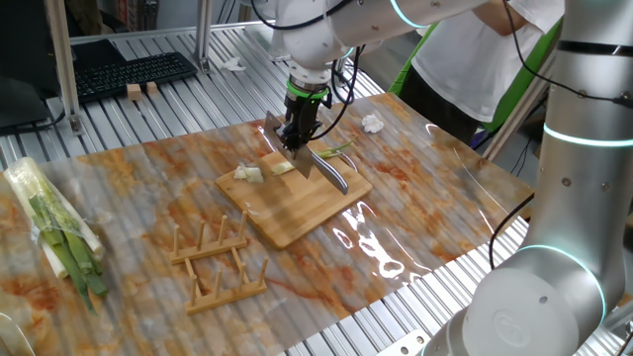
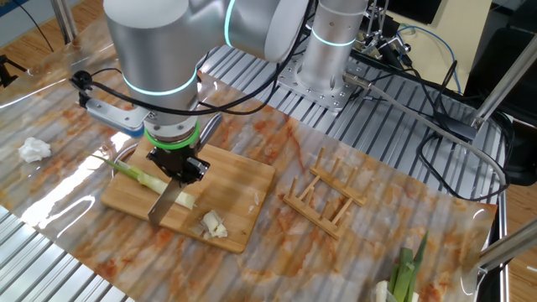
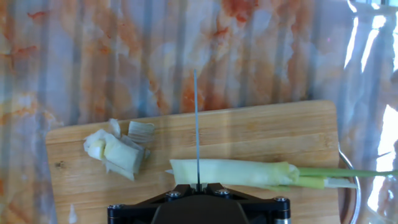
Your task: Chop the scallions
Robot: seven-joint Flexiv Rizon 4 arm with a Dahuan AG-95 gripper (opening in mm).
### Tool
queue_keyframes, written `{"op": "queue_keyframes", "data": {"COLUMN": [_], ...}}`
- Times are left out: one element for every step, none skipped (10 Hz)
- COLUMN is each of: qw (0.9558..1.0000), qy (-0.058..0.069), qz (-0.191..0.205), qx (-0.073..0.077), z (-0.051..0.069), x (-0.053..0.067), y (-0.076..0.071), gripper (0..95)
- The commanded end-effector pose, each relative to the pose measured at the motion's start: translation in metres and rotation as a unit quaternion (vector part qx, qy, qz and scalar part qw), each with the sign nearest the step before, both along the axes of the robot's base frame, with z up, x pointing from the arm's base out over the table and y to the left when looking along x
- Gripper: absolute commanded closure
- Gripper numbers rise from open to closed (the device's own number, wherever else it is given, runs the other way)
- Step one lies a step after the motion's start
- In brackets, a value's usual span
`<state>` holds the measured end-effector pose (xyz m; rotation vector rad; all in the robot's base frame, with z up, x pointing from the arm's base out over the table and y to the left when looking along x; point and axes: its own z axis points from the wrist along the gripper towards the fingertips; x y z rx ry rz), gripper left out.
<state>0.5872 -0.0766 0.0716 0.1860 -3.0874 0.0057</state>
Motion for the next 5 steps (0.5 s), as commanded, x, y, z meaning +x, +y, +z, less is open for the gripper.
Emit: {"op": "queue_keyframes", "data": {"qw": [1.0000, 1.0000, 1.0000, 1.0000, 1.0000], "qy": [0.000, 0.000, -0.001, -0.001, -0.002], "qz": [0.000, 0.000, 0.001, 0.002, 0.004], "qx": [-0.002, -0.003, -0.003, -0.004, -0.005], "z": [0.005, 0.006, 0.007, 0.005, -0.003], "x": [-0.003, -0.004, -0.005, -0.005, -0.006], "y": [-0.001, -0.002, -0.002, -0.002, -0.001], "gripper": [95.0, 95.0, 95.0, 95.0, 95.0]}}
